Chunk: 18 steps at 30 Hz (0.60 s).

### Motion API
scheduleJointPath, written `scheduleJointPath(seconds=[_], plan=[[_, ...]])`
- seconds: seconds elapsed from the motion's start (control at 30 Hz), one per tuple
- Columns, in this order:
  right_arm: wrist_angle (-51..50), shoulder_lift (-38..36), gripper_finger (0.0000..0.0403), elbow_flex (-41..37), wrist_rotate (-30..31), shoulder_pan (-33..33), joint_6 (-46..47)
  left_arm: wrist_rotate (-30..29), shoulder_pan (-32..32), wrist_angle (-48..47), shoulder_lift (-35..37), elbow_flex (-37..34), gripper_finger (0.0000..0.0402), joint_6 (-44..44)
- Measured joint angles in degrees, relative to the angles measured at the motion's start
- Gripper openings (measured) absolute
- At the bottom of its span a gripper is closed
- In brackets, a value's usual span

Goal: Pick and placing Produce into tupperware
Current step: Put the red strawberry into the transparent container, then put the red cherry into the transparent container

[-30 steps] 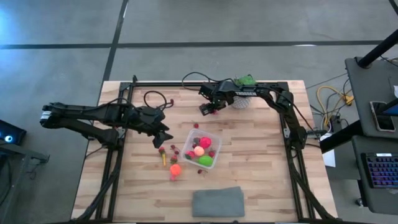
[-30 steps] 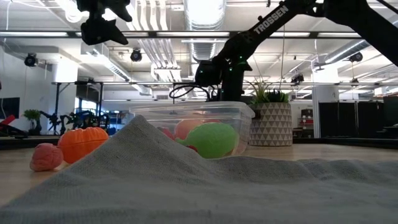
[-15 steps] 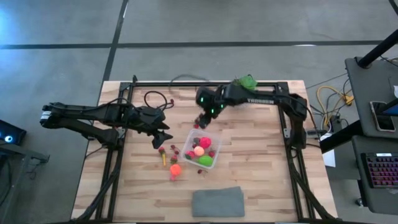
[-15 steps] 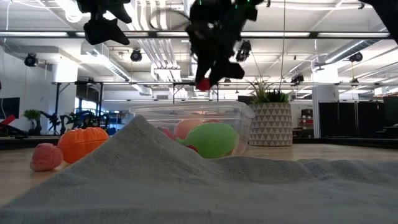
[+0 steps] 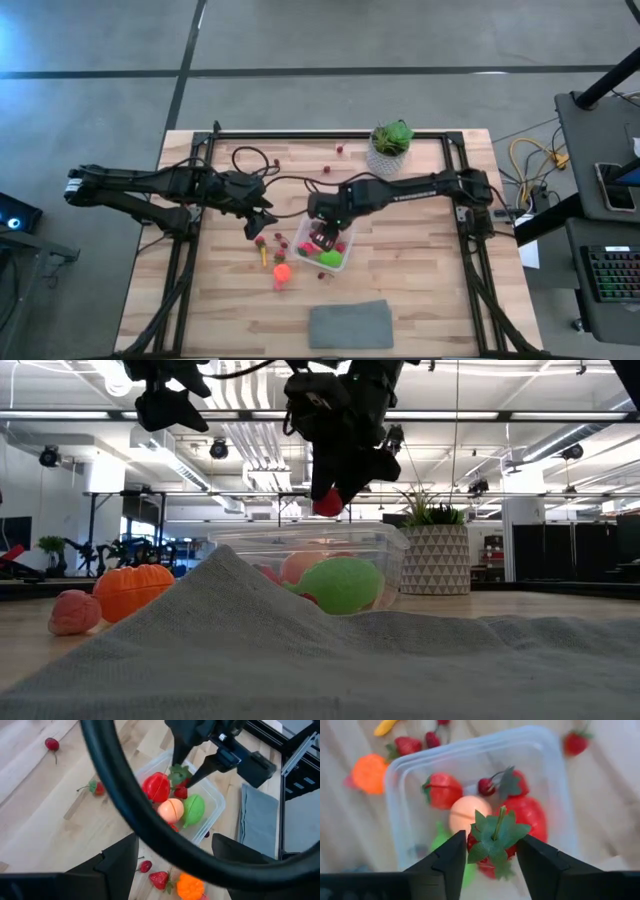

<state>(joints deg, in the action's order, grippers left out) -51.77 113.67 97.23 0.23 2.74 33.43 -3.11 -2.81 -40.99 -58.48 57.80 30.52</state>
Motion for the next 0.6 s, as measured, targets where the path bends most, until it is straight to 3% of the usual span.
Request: scheduleJointPath(seconds=[0.17, 0.37, 0.6], plan=[[-0.2, -0.6, 0.0213, 0.2, 6.5, 2.1, 4.0, 0.0, 0.0, 0.0, 0.0, 0.0, 0.0238, -0.4], [-0.4, -0.8, 0.0271, 3.1, 8.6, 2.7, 8.8, 0.1, 0.0, -0.5, 0.0, 0.0, 0.0238, -1.5], [-0.8, -5.9, 0.03, 6.6, 22.8, 4.6, 11.9, -0.5, 0.1, -6.1, 0.0, -0.1, 0.0238, -6.9]])
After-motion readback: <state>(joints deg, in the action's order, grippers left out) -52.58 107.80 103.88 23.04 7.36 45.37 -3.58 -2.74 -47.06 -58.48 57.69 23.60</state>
